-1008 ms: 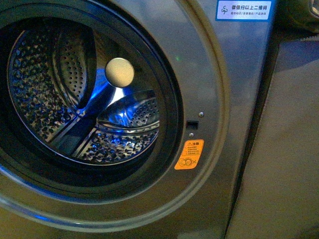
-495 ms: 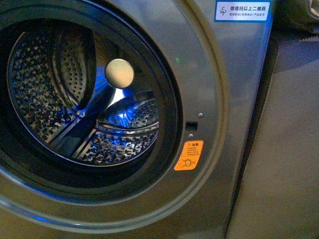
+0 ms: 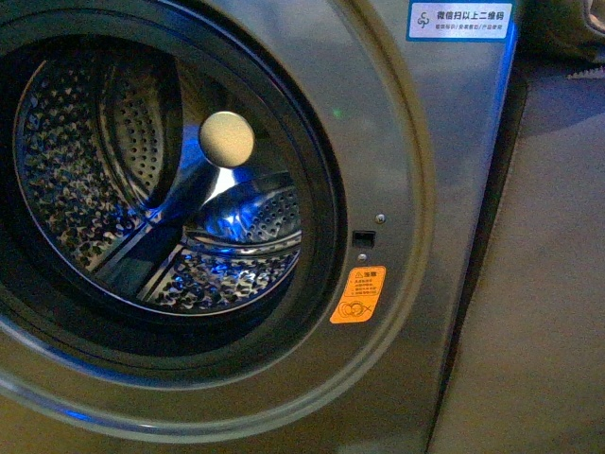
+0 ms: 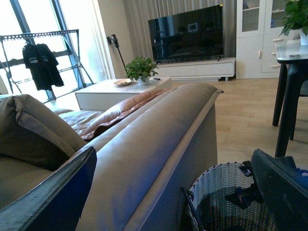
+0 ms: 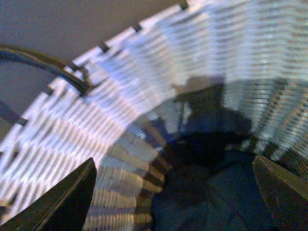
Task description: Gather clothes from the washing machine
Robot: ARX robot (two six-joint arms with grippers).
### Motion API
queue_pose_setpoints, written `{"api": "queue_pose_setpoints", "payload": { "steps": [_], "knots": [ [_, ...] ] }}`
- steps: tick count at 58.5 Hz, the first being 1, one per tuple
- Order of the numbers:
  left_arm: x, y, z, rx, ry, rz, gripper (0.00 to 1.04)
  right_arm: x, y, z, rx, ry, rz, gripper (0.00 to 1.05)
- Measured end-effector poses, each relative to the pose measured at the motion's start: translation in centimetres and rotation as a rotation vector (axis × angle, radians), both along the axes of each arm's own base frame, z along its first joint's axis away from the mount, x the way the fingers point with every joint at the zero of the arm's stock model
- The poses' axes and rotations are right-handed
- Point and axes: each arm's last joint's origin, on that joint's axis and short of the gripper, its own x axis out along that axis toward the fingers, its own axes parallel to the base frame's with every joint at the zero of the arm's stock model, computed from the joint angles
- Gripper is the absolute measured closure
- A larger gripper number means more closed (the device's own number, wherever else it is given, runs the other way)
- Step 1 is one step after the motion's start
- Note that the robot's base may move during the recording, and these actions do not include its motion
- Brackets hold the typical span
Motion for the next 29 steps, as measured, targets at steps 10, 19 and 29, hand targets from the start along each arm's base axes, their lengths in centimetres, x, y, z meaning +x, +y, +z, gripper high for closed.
{"api": "queue_pose_setpoints", "payload": {
  "steps": [10,19,29],
  "knots": [
    [0.0,0.0,0.0,0.000,0.000,0.000,0.07,0.9,4.7,8.4,-0.189,-0.235,0.076,0.07],
    [0.0,0.0,0.0,0.000,0.000,0.000,0.07,1.3,13.4,14.2,-0.348,-0.497,0.193,0.07],
    [0.0,0.0,0.0,0.000,0.000,0.000,0.07,0.4,21.9,14.6,-0.429,-0.698,0.280,0.07]
  ]
}}
